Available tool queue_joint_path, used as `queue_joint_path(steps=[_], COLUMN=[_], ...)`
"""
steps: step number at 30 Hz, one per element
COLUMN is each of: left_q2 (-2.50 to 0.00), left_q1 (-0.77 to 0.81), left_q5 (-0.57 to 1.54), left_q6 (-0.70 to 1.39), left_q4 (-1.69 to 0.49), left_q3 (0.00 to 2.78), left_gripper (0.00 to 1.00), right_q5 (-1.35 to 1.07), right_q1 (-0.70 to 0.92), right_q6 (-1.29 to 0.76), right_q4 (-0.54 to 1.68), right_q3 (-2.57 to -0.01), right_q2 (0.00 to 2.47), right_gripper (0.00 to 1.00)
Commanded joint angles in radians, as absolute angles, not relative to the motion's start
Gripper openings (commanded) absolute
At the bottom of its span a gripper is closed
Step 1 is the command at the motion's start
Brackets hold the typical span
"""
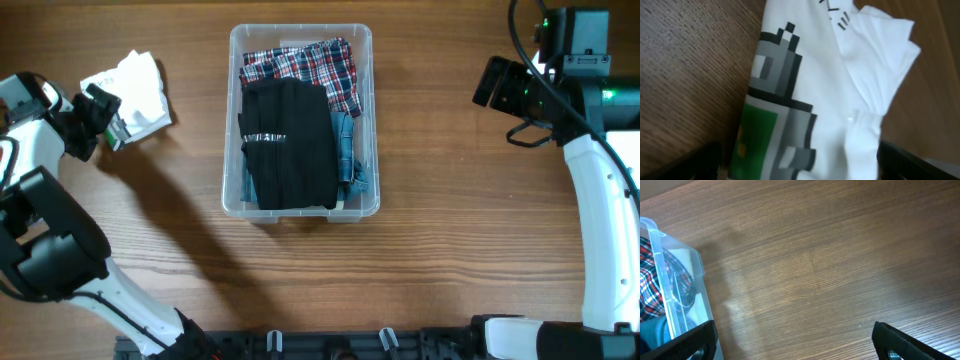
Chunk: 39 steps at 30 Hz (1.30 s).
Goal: Pack container
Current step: 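Release the garment and move the left gripper to the white T-shirt, then lower the left gripper onto the white T-shirt's edge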
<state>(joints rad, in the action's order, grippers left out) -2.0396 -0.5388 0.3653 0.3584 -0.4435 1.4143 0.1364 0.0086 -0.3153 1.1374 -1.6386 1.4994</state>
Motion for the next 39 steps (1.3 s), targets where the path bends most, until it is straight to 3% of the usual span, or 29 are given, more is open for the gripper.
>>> queue_joint_path(steps=[1,20,26,39], left_q2=[-2.079,-2.200,-2.199,-2.199], left_q1=[-0.533,-0.529,-0.528,-0.513], left_q5=[0.382,0.363,0.405,0.403], left_q6=[0.296,0.288,0.288,0.286], left_q4=[-0.414,-0.355,-0.356,-0.386], left_q3=[1.412,1.412,1.412,1.412], left_gripper=[1.00,1.00,0.80,0.77], right_q5=[0.150,0.150,0.150,0.150], right_q1=[0.008,0.008,0.008,0.008], right_q6=[-0.307,-0.307,-0.307,-0.307], right_q4=[1.134,1.134,1.134,1.134], right_q3=[-1.643,-1.643,-1.643,-1.643], right_q2=[1.504,1.504,1.504,1.504], right_gripper=[1.00,1.00,1.00,1.00])
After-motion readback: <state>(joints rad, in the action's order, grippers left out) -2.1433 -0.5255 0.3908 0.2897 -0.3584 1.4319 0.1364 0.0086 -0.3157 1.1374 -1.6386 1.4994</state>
